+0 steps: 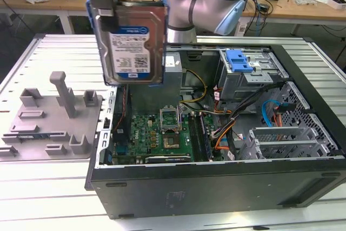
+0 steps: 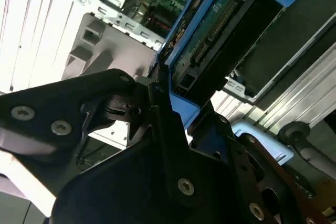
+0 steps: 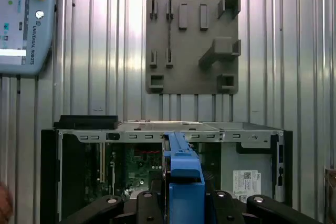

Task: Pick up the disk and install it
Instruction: 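Pick up the disk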

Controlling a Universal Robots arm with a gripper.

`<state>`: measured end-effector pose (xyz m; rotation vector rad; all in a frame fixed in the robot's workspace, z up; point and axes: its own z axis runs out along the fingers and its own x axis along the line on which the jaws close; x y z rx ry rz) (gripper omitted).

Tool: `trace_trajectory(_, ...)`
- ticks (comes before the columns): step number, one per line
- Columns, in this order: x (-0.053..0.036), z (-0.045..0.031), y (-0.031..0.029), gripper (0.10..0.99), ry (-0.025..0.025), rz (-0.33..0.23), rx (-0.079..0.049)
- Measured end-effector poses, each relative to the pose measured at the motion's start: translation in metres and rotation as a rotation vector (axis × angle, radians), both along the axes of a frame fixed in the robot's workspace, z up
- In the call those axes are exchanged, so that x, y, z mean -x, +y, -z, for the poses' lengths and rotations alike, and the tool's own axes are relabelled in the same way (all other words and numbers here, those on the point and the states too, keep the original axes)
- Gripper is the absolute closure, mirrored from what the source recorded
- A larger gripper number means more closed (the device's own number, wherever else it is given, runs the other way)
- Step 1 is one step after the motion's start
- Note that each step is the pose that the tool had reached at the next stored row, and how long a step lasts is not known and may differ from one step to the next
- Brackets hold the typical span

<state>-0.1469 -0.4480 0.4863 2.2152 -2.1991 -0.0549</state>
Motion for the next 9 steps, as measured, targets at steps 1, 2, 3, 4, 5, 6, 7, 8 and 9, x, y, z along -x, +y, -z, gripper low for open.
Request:
trace_trajectory(1,-0.0054,0.0,-0.0025,0.718,0.0002,0.0,0.0)
trace_trajectory(2,-0.013,0.0,-0.006,0.718,0.0006,0.0,0.0)
trace_trajectory(3,-0.0204,0.0,-0.0094,0.718,0.0009,0.0,0.0)
trace_trajectory(4,-0.0308,0.0,-0.0143,0.718,0.0014,0.0,0.0)
trace_trajectory(5,-0.0371,0.0,-0.0171,0.718,0.0018,0.0,0.0)
trace_trajectory(6,-0.0458,0.0,-0.0211,0.718,0.0021,0.0,0.0)
trace_trajectory(7,-0.0548,0.0,-0.0249,0.718,0.0025,0.0,0.0)
trace_trajectory(8,-0.0628,0.0,-0.0283,0.718,0.0028,0.0,0.0)
trace_trajectory(9,-0.0677,0.0,-0.0304,0.718,0.003,0.0,0.0)
